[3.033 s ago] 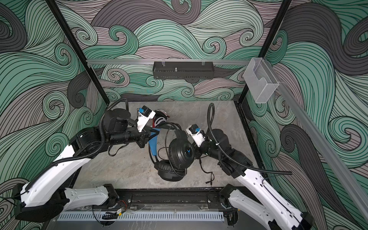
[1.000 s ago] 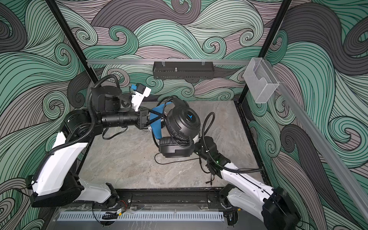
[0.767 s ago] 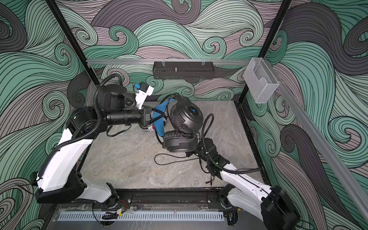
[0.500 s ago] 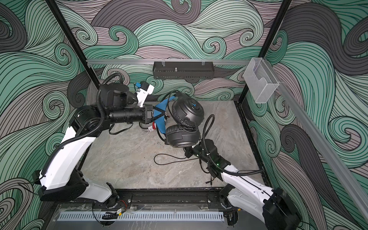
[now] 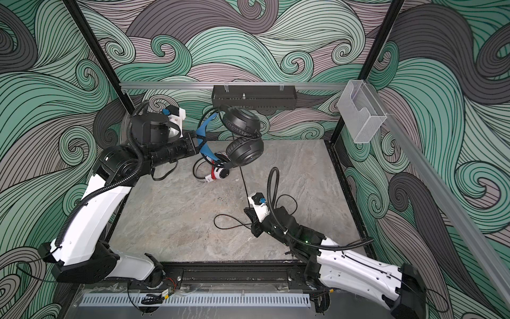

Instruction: Wrap the headphones

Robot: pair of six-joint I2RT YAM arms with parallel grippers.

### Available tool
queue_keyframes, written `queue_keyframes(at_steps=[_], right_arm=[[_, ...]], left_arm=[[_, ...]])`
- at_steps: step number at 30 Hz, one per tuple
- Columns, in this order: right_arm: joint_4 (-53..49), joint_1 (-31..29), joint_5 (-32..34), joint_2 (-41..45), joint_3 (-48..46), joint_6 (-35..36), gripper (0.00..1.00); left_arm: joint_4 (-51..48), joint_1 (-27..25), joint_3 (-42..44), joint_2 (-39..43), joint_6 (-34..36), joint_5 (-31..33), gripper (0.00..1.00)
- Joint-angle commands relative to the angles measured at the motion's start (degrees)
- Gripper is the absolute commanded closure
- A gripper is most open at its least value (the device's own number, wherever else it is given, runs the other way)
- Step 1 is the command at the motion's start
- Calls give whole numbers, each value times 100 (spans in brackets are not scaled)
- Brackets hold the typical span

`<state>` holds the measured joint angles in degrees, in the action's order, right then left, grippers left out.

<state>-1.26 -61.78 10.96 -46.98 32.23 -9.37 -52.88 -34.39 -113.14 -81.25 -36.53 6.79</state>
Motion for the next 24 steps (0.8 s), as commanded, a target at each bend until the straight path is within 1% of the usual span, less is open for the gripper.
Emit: queue_keyframes(at_steps=[1, 2, 4, 9, 11, 14, 15, 18, 19, 21, 23, 24], right_arm=[[-1005, -457, 932, -229, 461, 337, 100], [-1168, -638, 1104, -328, 640, 413, 100], [-1487, -929, 1343, -524, 989, 544, 100], [-2604, -1604, 1877, -1069, 2152, 964, 100], [-2952, -1695, 1905, -1258, 2592, 1086, 100], [-3340, -1742, 1886, -1479, 3214, 1292, 100], [-3440, -1749, 1875, -1542, 3420, 1385, 100], [-3743, -1733, 1874, -1720, 3987, 1743, 100], [-3898, -1710, 1893, -1785, 4199, 1853, 100], [-4131, -1610, 1868, -1885, 4513, 2035, 100], [-4318, -1424, 1759, -1927, 4761, 2231, 100], [-4427, -1314, 1699, -1951, 4890, 2347, 100]], left_arm=[[521, 82, 189, 13, 80, 1396, 100], [594, 75, 401, 13, 230, 1628, 100], [673, 82, 815, 21, 270, 1916, 100], [956, -242, 1671, 81, 1136, 2667, 100], [1064, -405, 2048, 173, 1482, 3011, 100], [1084, -518, 2583, 369, 1639, 3163, 100], [1047, -544, 2726, 435, 1663, 3172, 100], [1162, -663, 3200, 735, 2064, 3021, 100], [1133, -713, 3318, 823, 2209, 2875, 100], [1029, -782, 3519, 1000, 2431, 2483, 100], [890, -851, 3667, 1136, 2637, 1827, 100], [720, -928, 3698, 1182, 2673, 1625, 100]])
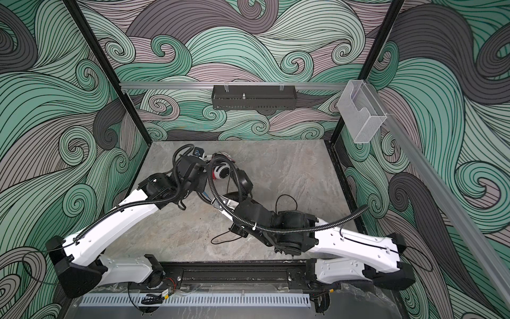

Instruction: Wrap the headphones

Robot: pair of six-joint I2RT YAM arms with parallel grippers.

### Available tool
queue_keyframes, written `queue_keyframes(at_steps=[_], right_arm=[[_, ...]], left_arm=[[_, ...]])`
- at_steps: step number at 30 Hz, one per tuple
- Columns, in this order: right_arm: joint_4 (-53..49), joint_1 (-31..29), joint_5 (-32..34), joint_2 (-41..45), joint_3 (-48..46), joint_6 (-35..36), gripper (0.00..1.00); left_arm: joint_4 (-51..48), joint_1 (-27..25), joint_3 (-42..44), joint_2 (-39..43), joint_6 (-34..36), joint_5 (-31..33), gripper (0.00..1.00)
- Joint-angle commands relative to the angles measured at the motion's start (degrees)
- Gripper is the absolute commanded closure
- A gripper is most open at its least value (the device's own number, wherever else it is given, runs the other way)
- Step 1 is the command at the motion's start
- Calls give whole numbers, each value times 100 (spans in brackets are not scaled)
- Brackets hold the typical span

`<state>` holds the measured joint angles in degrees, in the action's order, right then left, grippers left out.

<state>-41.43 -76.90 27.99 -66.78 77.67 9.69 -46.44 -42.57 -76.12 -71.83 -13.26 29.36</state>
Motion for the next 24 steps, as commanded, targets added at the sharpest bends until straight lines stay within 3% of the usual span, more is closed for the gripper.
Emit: queue_keyframes(at_steps=[1, 5, 10, 18, 24], right_arm=[[-529, 295, -36, 8, 445, 574, 100], [-864, 633, -129, -126, 737, 1079, 100], [-1020, 747, 350, -370, 1031, 1619, 100], [-1013, 906, 969, -718, 1355, 2351, 95], [-756, 1364, 638, -778, 1630, 2637, 91]], left_arm=[[-80, -223, 33, 286, 360, -778, 100], [-304, -563, 258, 609, 531, -1215, 100], [-713, -601, 247, 854, 662, -1449, 100], [-1338, -608, -78, 961, 844, -782, 100], [-1598, -604, -493, 804, 989, -760, 100]])
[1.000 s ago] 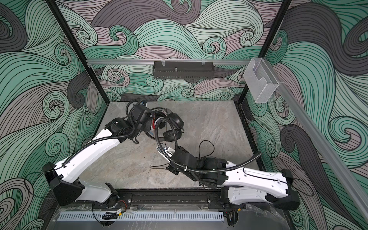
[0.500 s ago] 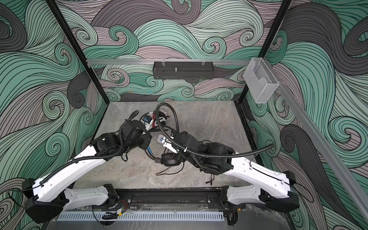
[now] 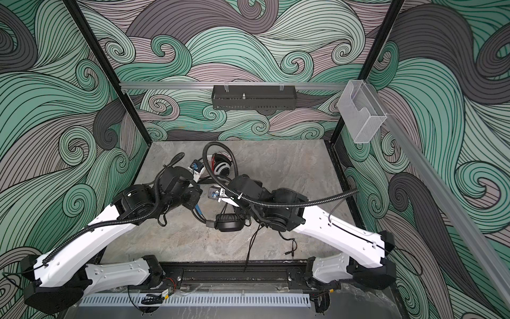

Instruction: Wrap the headphones

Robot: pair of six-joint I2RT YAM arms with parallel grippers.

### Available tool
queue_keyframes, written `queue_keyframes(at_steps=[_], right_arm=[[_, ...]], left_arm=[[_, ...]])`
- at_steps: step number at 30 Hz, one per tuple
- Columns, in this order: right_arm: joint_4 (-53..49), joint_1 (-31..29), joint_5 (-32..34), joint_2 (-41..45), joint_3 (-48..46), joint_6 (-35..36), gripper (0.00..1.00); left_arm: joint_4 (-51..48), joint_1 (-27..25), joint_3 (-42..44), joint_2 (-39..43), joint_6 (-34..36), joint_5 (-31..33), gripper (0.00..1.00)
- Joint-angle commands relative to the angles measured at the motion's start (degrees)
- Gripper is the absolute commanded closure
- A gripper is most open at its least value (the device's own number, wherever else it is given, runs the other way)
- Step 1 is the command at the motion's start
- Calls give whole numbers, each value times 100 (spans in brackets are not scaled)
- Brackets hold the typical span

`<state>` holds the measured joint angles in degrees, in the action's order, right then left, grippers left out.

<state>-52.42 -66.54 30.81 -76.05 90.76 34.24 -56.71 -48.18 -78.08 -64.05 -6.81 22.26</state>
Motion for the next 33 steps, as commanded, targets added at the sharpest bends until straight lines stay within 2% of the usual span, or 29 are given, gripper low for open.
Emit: queue_keyframes(at_steps=[1, 6, 11, 14, 19, 24, 26, 30, 32, 33], right_arm=[[403, 438, 217, 153, 364, 232, 89], [449, 751, -307, 56, 499, 499, 85], [567, 1064, -896, 121, 304, 325, 86], [975, 1370, -1324, 359, -103, -57, 87], [2088, 2092, -2467, 861, -1095, -1048, 87], [3080, 2391, -3289, 1064, -1862, -1724, 84], [3684, 2430, -3639, 1210, -2235, -1916, 80], [5017, 2466, -4338, 1517, -3081, -2413, 51], [5469, 2487, -4566, 1549, -3352, -2736, 43], [5689, 2495, -4715, 1528, -3465, -2913, 41]], left_arm=[[-565, -47, -377, -5, 330, -164, 100], [-753, -46, -950, -256, 261, -763, 100], [-795, -50, -1278, -322, 101, -1097, 100], [-840, -51, -1484, -313, -125, -1257, 100], [-954, -50, -1949, -340, -483, -1619, 100], [-1042, -49, -2518, -513, -492, -2019, 100], [-1074, -49, -2740, -577, -547, -2093, 100], [-1106, -45, -3158, -708, -715, -2262, 100], [-1112, -50, -3361, -780, -782, -2367, 100], [-1106, -43, -3465, -818, -820, -2405, 100]])
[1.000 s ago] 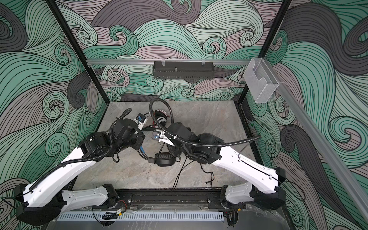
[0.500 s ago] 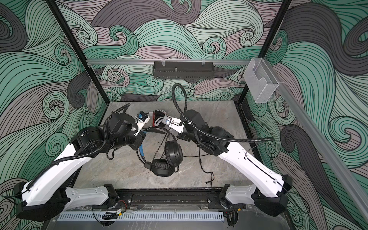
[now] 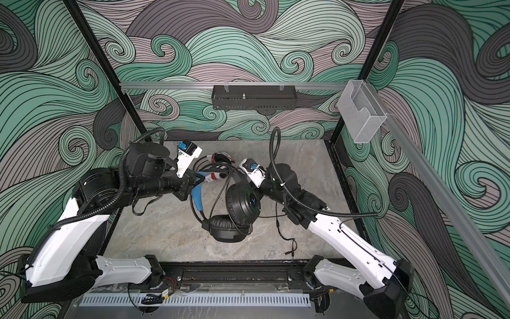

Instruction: Wrap the headphones

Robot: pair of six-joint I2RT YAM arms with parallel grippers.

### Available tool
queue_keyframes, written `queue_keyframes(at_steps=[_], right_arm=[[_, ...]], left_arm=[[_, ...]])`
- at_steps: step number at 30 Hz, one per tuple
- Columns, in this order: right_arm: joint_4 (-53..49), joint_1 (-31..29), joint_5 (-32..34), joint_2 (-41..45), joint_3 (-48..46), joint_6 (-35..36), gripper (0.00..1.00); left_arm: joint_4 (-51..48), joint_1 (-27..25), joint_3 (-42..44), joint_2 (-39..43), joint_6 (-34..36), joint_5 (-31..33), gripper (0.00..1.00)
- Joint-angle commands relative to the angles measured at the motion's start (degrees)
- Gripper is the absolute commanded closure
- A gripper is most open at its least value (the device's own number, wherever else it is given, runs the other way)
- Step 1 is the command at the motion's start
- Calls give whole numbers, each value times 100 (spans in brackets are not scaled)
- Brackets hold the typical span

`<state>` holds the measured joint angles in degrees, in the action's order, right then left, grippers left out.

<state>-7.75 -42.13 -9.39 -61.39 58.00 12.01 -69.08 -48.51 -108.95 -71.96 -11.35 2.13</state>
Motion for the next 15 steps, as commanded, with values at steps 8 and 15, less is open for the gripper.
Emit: queue_keyframes(at_steps=[8, 15], right_arm=[[2410, 47, -1129, -236, -1008, -1843, 41], [2737, -85, -1232, -426, -1521, -2147, 49]], left_arm=[[287, -10, -1014, -292, -764, -550, 100], [446, 38, -1257, -412, -1032, -614, 100]])
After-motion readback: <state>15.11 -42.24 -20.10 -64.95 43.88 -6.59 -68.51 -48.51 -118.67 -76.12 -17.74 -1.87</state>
